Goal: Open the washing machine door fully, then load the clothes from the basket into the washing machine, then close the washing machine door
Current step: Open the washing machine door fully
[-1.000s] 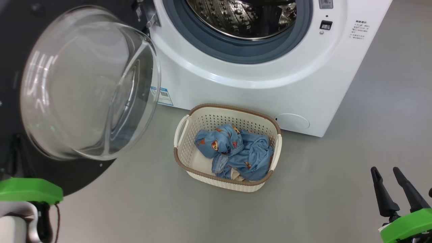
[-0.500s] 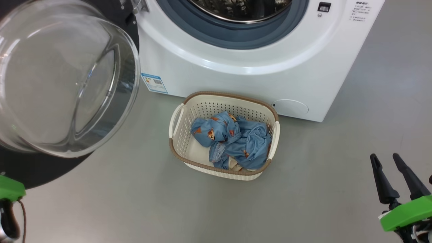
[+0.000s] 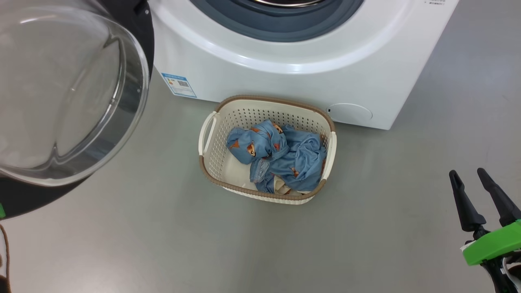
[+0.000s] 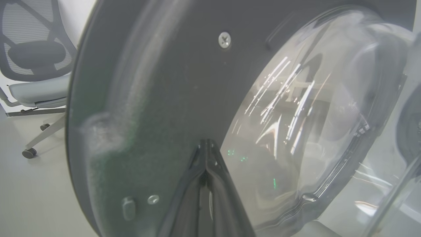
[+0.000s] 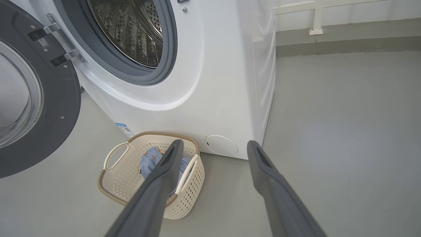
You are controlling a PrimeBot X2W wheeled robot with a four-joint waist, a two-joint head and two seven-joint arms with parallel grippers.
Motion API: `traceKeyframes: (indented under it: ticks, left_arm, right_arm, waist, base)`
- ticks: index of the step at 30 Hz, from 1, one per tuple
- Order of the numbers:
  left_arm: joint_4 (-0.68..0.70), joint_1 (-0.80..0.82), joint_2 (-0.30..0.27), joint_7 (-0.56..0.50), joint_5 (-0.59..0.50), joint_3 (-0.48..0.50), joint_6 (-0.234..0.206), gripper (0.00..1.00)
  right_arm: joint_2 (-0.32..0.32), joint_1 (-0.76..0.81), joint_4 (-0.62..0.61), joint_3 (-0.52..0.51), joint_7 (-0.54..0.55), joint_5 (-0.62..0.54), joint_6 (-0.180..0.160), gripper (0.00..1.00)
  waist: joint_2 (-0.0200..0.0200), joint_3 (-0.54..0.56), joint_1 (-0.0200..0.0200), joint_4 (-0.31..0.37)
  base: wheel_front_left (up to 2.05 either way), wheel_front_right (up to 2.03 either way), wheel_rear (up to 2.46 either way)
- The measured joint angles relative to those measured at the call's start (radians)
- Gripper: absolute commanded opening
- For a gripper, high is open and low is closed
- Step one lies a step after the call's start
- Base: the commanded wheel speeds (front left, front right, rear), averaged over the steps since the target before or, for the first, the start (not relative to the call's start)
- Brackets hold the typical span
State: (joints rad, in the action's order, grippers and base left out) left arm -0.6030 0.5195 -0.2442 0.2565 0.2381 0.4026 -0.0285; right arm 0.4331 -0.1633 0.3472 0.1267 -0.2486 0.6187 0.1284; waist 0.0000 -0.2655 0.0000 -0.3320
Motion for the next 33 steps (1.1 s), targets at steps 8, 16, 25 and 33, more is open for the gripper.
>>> traceKeyframes:
  ticks: [8,16,25,33]
  left_arm:
    - [-0.063,0.079,-0.015,0.0,-0.036,0.065,0.009,0.0]
    - [-0.109,0.126,-0.047,0.0,-0.058,0.137,0.026,0.0]
    - [-0.135,0.164,-0.063,0.0,-0.106,0.174,0.035,0.0]
    - [-0.147,0.179,-0.061,0.0,-0.113,0.197,0.061,0.0]
  right_arm:
    - [0.018,-0.017,-0.001,0.009,0.0,0.007,0.0,1.0]
    - [0.031,-0.049,-0.004,0.012,0.0,0.007,0.0,1.0]
    - [0.041,-0.053,-0.006,0.011,0.0,0.007,0.0,1.0]
    - [0.044,-0.071,-0.006,0.014,0.0,0.007,0.0,1.0]
  waist:
    - [0.0,-0.038,0.0,0.009]
    - [0.0,-0.068,0.0,0.022]
    - [0.0,-0.09,0.0,0.028]
    - [0.0,-0.091,0.0,0.023]
  base:
    - [0.0,0.0,0.0]
    - [0.0,0.0,0.0]
    - [0.0,0.0,0.0]
    - [0.0,0.0,0.0]
